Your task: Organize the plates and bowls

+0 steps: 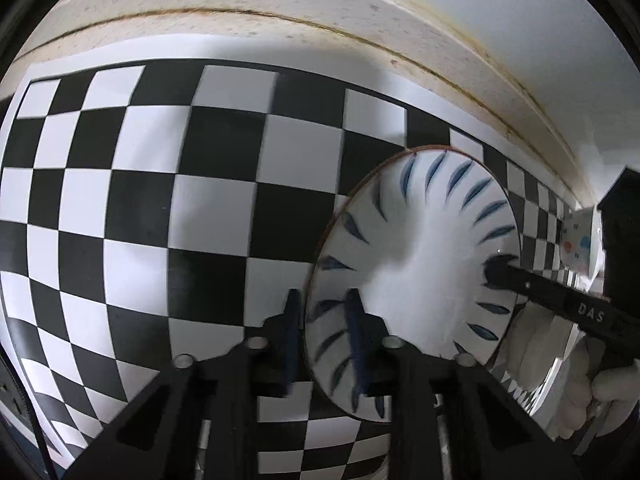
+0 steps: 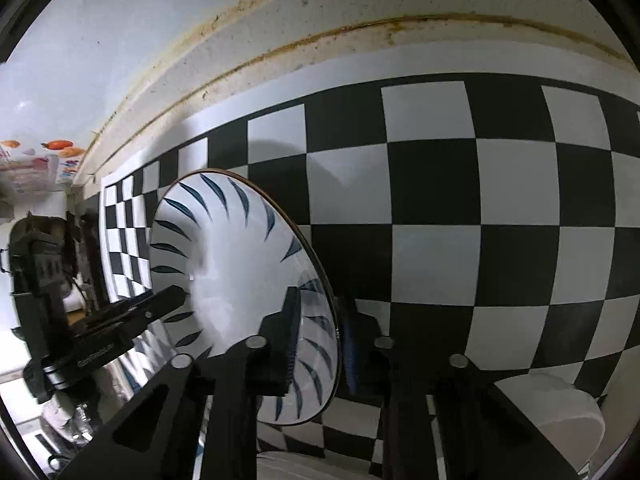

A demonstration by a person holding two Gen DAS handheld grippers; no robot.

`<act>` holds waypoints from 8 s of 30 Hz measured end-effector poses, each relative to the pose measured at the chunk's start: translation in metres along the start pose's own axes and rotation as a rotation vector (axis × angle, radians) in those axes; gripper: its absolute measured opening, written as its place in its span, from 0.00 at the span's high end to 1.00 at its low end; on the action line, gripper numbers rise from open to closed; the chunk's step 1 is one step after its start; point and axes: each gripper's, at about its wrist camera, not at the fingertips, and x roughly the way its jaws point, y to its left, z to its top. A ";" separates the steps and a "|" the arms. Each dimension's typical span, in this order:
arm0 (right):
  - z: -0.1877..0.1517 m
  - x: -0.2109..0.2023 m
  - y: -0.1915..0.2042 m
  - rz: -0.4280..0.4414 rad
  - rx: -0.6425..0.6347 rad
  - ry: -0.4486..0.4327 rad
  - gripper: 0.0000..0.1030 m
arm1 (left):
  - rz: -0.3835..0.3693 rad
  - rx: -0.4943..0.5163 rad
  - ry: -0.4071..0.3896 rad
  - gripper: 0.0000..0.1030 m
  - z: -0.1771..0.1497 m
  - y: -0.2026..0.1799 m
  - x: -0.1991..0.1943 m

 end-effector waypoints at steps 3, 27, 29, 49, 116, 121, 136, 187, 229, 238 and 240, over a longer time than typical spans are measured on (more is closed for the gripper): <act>-0.002 -0.002 0.001 -0.008 -0.005 -0.013 0.84 | 0.045 0.040 -0.021 0.82 -0.006 -0.010 -0.001; -0.123 -0.126 0.012 0.057 -0.072 -0.147 0.87 | 0.017 0.151 -0.190 0.82 -0.108 -0.064 -0.119; -0.140 -0.134 0.010 0.065 -0.070 -0.154 0.87 | 0.015 0.161 -0.198 0.82 -0.118 -0.070 -0.124; -0.262 -0.111 -0.064 0.110 0.081 -0.121 0.87 | 0.048 0.269 -0.051 0.82 -0.189 -0.104 -0.063; -0.271 -0.074 -0.058 -0.155 0.079 -0.099 0.80 | 0.199 0.241 0.040 0.80 -0.220 -0.117 -0.020; -0.276 -0.089 -0.051 -0.158 0.074 -0.127 0.75 | 0.193 0.253 -0.004 0.80 -0.227 -0.126 -0.044; -0.333 -0.191 0.020 -0.259 -0.021 -0.310 0.21 | 0.186 0.294 -0.179 0.54 -0.270 -0.154 -0.152; -0.184 -0.126 -0.150 0.030 0.333 -0.334 0.45 | 0.118 0.307 0.022 0.70 -0.093 -0.245 0.005; -0.330 -0.176 -0.266 -0.063 0.374 -0.279 0.87 | 0.025 0.522 0.106 0.79 -0.235 -0.378 0.031; -0.333 -0.156 -0.288 -0.093 0.375 -0.231 0.87 | 0.047 0.524 0.154 0.79 -0.256 -0.385 0.051; -0.333 -0.154 -0.290 -0.093 0.378 -0.229 0.87 | 0.060 0.529 0.153 0.79 -0.259 -0.387 0.053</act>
